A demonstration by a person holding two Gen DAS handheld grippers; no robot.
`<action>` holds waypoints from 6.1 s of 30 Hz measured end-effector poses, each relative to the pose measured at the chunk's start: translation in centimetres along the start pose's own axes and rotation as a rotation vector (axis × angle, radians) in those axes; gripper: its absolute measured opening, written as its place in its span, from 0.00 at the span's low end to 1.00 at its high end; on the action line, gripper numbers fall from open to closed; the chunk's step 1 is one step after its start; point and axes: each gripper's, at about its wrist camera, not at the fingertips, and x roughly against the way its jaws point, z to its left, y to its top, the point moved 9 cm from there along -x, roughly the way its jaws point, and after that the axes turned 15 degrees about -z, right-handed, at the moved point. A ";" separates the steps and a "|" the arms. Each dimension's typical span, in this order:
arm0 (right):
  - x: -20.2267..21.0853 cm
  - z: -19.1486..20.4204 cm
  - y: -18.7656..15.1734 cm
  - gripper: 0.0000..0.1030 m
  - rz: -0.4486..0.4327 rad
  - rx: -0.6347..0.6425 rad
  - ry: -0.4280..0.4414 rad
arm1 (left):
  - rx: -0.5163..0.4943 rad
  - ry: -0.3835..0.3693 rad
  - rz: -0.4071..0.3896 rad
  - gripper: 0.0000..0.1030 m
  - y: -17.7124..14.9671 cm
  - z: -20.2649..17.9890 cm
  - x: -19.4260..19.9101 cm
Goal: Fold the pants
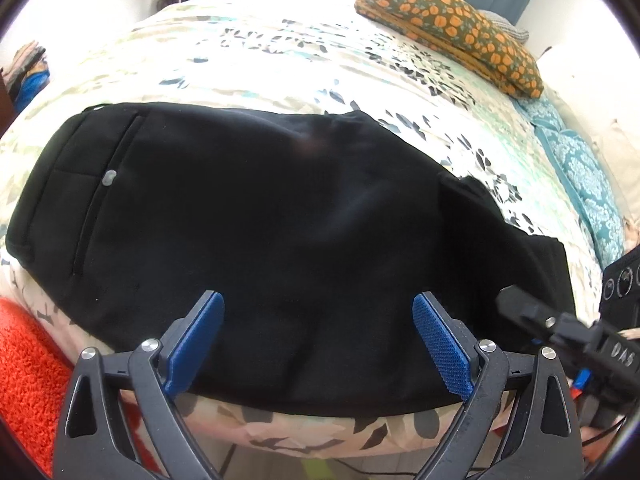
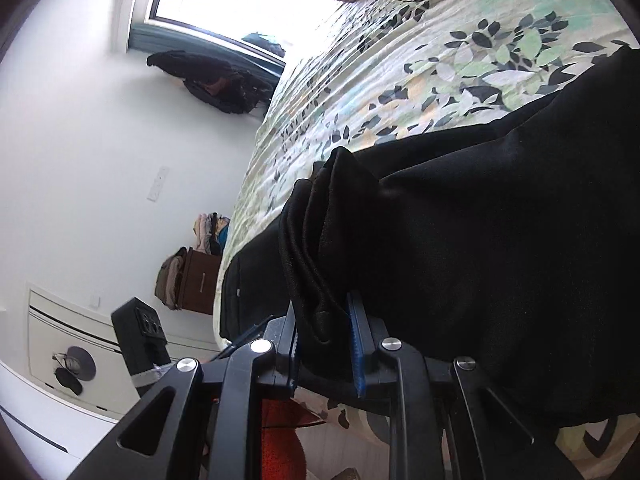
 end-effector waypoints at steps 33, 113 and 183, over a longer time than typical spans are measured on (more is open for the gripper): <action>14.7 -2.6 1.3 0.98 -0.239 0.601 -0.418 | -0.108 -0.086 -0.041 0.93 -0.7 -4.7 1.2; 22.8 -12.0 6.5 0.98 -0.429 0.180 -0.673 | -0.350 -0.129 0.048 0.66 -2.1 -11.3 -0.1; 9.5 -7.1 0.8 1.00 -0.110 0.623 -0.538 | -0.314 0.019 0.058 0.87 -3.4 -6.5 -1.7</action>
